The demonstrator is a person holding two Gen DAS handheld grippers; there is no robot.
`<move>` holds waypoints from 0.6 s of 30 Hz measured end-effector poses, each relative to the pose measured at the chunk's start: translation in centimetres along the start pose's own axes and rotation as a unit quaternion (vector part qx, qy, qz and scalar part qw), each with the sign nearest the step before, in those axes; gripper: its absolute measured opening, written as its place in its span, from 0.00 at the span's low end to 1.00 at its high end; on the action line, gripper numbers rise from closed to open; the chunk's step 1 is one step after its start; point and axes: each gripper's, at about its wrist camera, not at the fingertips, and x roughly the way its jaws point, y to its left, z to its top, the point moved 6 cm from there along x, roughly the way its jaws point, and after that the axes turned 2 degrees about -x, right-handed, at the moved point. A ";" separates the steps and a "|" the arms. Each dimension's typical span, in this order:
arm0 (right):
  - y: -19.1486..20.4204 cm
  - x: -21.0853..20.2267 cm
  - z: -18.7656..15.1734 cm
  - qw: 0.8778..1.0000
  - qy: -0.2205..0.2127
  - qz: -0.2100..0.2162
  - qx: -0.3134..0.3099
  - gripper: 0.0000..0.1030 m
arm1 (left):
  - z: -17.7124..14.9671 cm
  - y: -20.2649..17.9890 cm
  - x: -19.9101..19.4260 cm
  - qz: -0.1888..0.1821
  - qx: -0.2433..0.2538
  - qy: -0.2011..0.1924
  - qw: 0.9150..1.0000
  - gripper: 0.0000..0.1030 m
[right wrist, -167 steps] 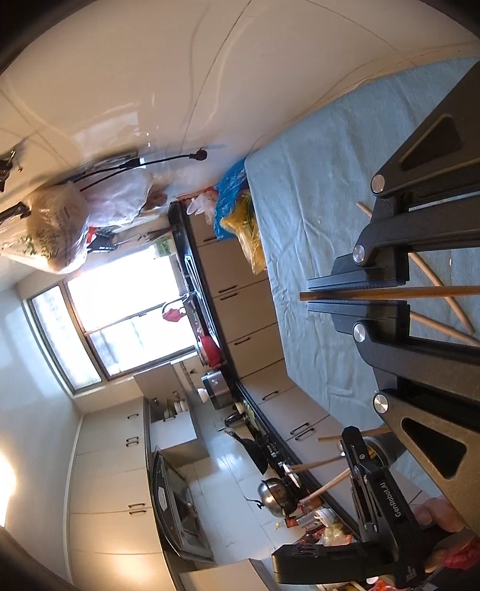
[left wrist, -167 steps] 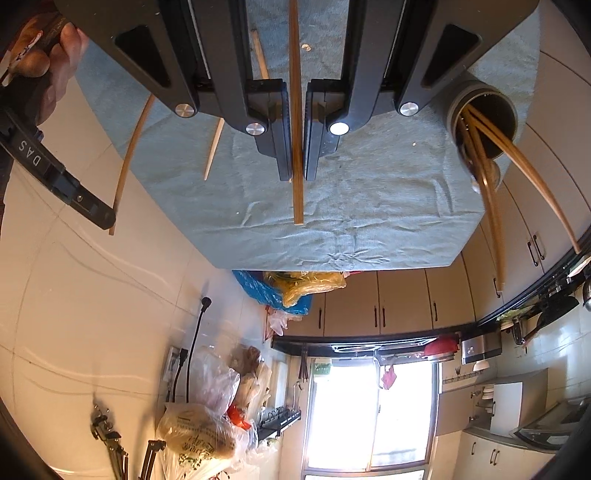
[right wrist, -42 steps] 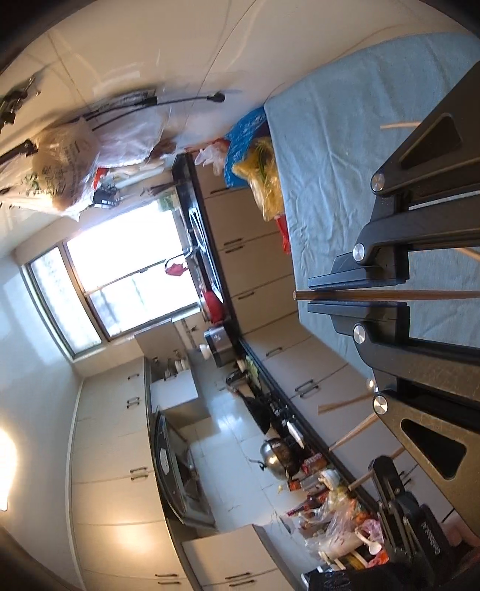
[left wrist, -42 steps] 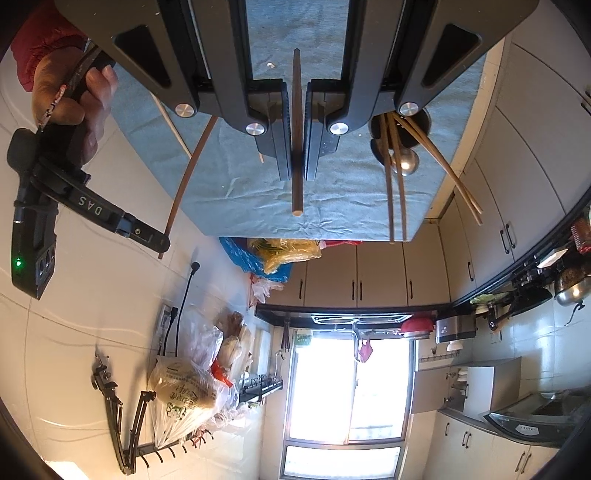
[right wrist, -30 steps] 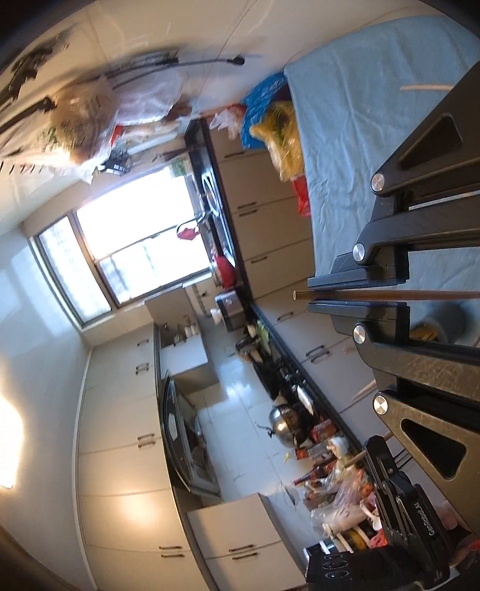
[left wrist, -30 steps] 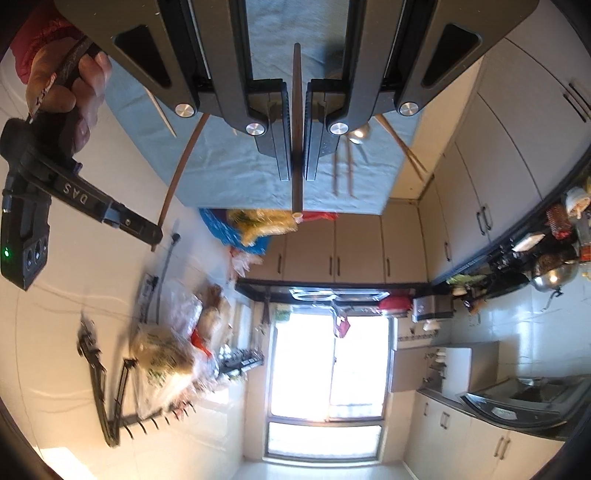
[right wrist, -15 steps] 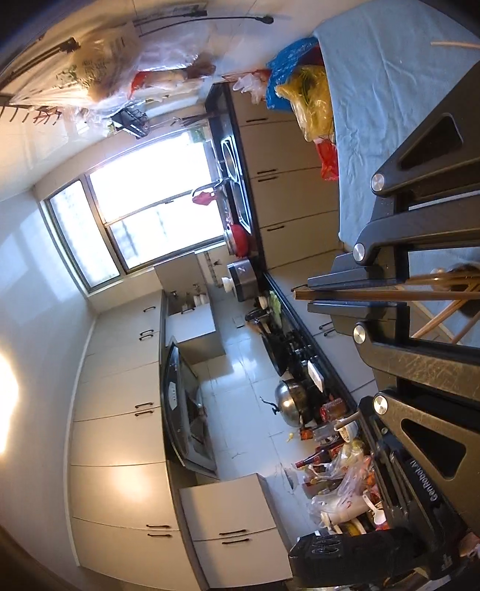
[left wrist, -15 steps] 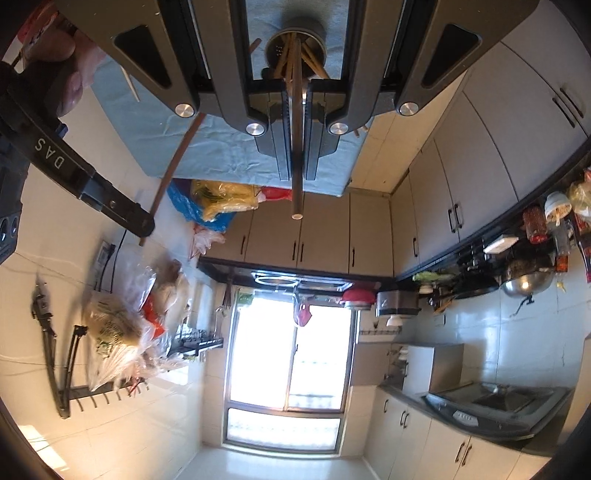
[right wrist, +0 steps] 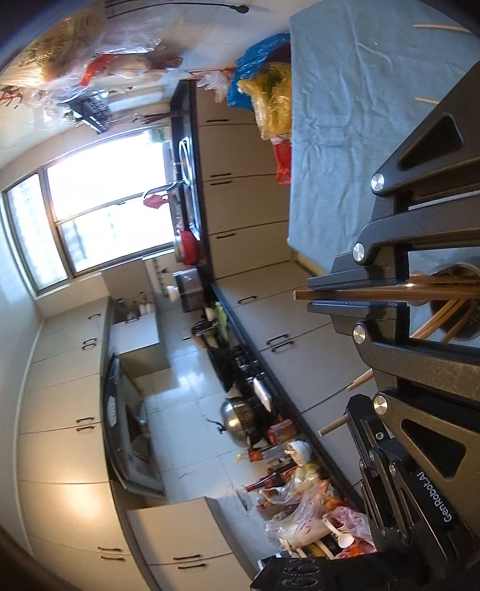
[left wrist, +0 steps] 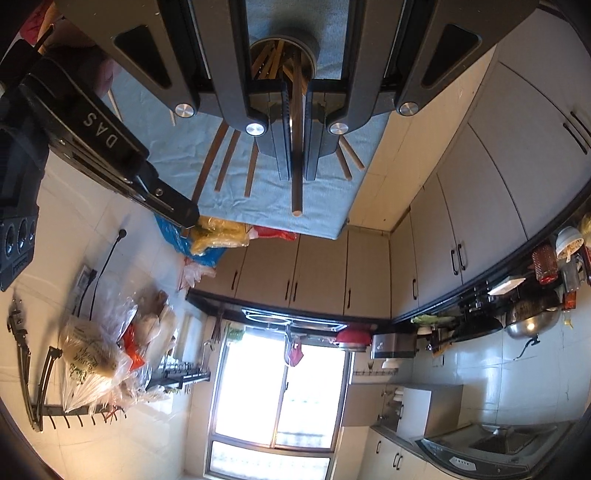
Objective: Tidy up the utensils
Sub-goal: 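Carry both upright chopsticks over the gray holder and lower them in, then open both tools to release the chopsticks into the gray holder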
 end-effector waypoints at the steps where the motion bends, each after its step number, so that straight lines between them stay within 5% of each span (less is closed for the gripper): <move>1: -0.2 0.3 -0.2 1.000 0.004 -0.001 0.001 0.06 | -0.2 0.0 0.3 0.001 0.000 0.003 1.000 0.05; 7: -1.2 1.4 -1.1 0.999 0.034 0.009 0.018 0.07 | -0.6 0.1 1.1 0.010 0.001 0.008 1.000 0.06; 18: -1.6 -1.1 -0.3 0.999 0.013 0.023 0.033 0.11 | -0.4 -0.3 -0.6 0.003 -0.003 0.000 1.000 0.06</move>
